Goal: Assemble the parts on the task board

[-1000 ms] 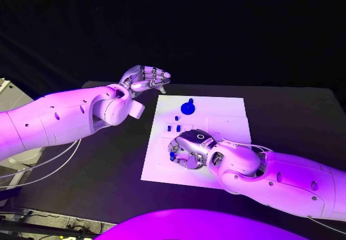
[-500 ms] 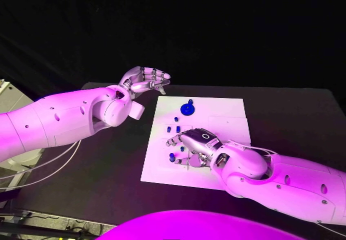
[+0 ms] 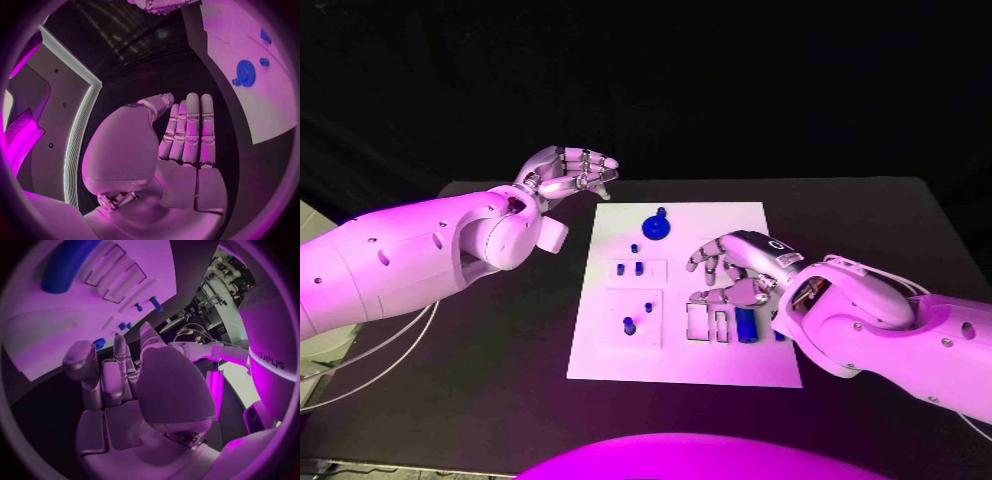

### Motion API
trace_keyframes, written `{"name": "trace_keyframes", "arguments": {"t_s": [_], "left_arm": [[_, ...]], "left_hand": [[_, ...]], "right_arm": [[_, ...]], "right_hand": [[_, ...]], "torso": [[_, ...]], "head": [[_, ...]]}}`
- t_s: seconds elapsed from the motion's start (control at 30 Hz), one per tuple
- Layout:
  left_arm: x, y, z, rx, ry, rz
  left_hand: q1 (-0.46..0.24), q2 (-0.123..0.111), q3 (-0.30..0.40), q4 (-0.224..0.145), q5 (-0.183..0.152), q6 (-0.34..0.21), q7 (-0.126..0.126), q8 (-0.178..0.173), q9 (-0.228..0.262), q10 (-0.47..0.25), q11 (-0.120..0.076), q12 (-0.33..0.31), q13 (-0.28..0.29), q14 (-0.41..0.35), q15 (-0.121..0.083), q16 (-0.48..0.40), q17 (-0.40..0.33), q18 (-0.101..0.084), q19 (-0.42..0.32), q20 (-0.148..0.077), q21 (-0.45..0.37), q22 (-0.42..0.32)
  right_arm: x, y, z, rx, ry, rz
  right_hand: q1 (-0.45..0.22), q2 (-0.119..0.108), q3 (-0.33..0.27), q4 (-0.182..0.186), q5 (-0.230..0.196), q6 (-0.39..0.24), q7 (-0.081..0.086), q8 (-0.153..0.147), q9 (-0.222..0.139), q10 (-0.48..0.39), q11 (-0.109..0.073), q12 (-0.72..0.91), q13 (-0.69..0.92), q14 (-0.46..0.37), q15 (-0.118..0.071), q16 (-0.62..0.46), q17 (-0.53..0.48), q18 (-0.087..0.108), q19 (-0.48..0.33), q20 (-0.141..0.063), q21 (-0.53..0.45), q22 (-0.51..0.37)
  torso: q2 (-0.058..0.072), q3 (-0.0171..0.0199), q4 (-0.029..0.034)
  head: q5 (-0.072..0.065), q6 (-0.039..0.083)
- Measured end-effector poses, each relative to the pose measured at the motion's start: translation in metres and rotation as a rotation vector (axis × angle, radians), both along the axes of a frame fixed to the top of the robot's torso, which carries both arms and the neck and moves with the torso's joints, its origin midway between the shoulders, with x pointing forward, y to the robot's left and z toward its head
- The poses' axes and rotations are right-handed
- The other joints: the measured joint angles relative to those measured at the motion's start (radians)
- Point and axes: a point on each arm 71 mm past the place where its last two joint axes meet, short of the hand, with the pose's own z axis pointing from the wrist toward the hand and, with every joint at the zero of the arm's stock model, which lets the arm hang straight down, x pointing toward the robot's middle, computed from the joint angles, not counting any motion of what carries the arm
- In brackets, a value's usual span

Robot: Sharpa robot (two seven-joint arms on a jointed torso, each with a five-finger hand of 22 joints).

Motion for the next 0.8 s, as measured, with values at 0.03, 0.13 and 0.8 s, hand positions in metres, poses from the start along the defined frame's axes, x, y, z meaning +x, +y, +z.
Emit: {"name": "trace_keyframes", "arguments": {"t_s": [0.03, 0.13, 0.8], "left_arm": [[0.000, 0.000, 0.000, 0.000, -0.001, 0.001], [0.000, 0.001, -0.001, -0.001, -0.001, 0.002], [-0.002, -0.002, -0.005, -0.007, -0.002, -0.004]], "left_hand": [[0.000, 0.000, 0.000, 0.000, 0.000, 0.000, 0.000, 0.000, 0.000, 0.000, 0.000, 0.000, 0.000, 0.000, 0.000, 0.000, 0.000, 0.000, 0.000, 0.000, 0.000, 0.000], [0.000, 0.000, 0.000, 0.000, 0.000, 0.000, 0.000, 0.000, 0.000, 0.000, 0.000, 0.000, 0.000, 0.000, 0.000, 0.000, 0.000, 0.000, 0.000, 0.000, 0.000, 0.000], [0.000, 0.000, -0.003, 0.003, 0.000, 0.000, 0.000, 0.000, 0.000, 0.004, 0.004, 0.000, 0.000, 0.000, 0.000, 0.000, 0.000, 0.000, 0.000, 0.000, 0.000, 0.000]], "right_arm": [[0.003, -0.013, 0.005, 0.007, 0.013, -0.034], [0.008, -0.042, 0.012, 0.022, 0.051, -0.112], [-0.015, -0.079, -0.016, -0.081, 0.223, -0.291]], "right_hand": [[-0.012, 0.003, -0.012, -0.001, 0.000, 0.005, -0.007, 0.016, 0.004, 0.053, 0.000, 0.127, 0.179, 0.014, -0.003, 0.026, 0.065, -0.010, 0.010, -0.007, 0.038, 0.000], [-0.049, 0.025, -0.055, -0.001, 0.000, 0.014, -0.017, 0.062, 0.013, 0.325, -0.041, 0.481, 0.768, 0.021, -0.006, 0.106, 0.273, -0.033, 0.030, -0.015, 0.196, 0.000], [-0.118, 0.051, -0.072, 0.003, 0.000, 0.037, -0.035, 0.117, 0.015, 0.435, -0.050, 0.643, 0.903, 0.024, -0.010, 0.186, 0.310, -0.069, 0.030, -0.015, 0.427, 0.000]], "torso": [[-0.001, 0.0000, -0.0012], [-0.005, 0.0000, -0.0053], [-0.016, -0.0010, -0.0147]], "head": [[-0.005, 0.001], [-0.028, 0.005], [-0.072, 0.010]]}}
